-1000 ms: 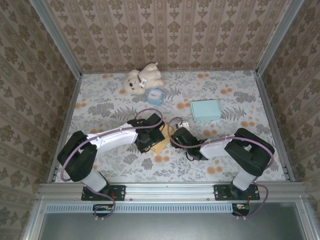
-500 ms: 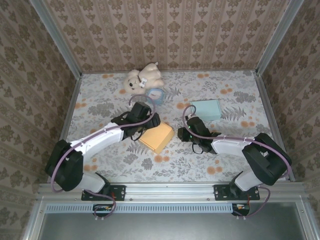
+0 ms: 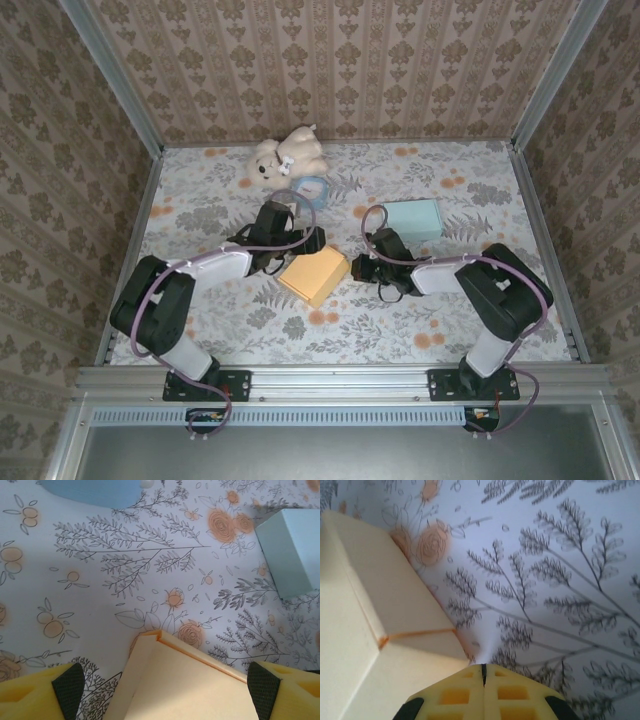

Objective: Fold the paper box

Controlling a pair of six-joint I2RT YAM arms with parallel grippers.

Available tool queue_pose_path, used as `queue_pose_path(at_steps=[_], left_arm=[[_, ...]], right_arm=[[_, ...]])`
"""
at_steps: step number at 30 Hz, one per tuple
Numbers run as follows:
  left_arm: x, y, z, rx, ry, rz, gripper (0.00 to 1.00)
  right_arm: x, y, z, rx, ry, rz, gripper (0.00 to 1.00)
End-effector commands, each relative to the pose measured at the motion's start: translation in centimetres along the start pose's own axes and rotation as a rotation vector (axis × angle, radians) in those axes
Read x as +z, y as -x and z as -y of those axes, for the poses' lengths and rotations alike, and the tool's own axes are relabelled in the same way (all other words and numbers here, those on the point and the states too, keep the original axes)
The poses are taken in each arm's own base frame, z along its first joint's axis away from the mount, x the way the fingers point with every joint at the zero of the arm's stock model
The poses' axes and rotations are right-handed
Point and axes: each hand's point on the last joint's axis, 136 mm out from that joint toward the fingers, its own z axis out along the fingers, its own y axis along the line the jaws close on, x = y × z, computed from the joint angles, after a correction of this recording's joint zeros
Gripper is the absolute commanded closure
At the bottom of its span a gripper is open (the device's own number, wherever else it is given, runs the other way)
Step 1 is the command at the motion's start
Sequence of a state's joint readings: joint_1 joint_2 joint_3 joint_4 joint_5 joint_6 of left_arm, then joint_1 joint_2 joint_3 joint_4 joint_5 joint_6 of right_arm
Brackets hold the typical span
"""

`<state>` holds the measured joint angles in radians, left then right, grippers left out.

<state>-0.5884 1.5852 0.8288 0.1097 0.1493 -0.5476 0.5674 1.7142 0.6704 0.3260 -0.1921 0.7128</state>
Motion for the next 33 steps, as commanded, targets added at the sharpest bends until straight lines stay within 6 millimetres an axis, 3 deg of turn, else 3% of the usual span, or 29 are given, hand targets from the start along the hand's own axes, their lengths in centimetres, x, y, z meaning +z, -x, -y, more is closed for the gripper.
queue_pose_path(at_steps=[1,5,9,19,24,29,33], left_arm=[[0.9,-1.0,-0.4,0.036,-0.005,-0.018,0.13],[1.9,-2.2,-1.1,0.046,0.021,-0.048,0.13],[2.8,-3.4,0.1,0.049,-0.031,-0.08,0.15],[3.0,-6.9,9.5,0.068,-0.314,-0.166,0.16],[2.3,-8.4,12.4,0.087,-0.372,-0.192,0.16],[1.9,-7.7,11.8,0.069,-0.325,-0.17,0.16],[1.7,-6.1,7.5,0.008,-0.156,-0.112,0.15]], right_arm=[[1.1,-0.1,-0.6,0.031,0.039,-0.027,1.0],[1.6,-0.2,-0.4,0.041,0.037,-0.034,1.0],[1.9,-0.2,-0.3,0.039,0.03,-0.039,1.0],[3.2,-0.1,-0.6,0.039,0.05,-0.054,1.0],[2.9,0.5,-0.9,0.044,0.057,-0.028,1.0],[2.7,0.8,-1.1,0.042,0.055,-0.026,1.0],[2.1,0.9,-1.0,0.038,0.049,-0.012,1.0]])
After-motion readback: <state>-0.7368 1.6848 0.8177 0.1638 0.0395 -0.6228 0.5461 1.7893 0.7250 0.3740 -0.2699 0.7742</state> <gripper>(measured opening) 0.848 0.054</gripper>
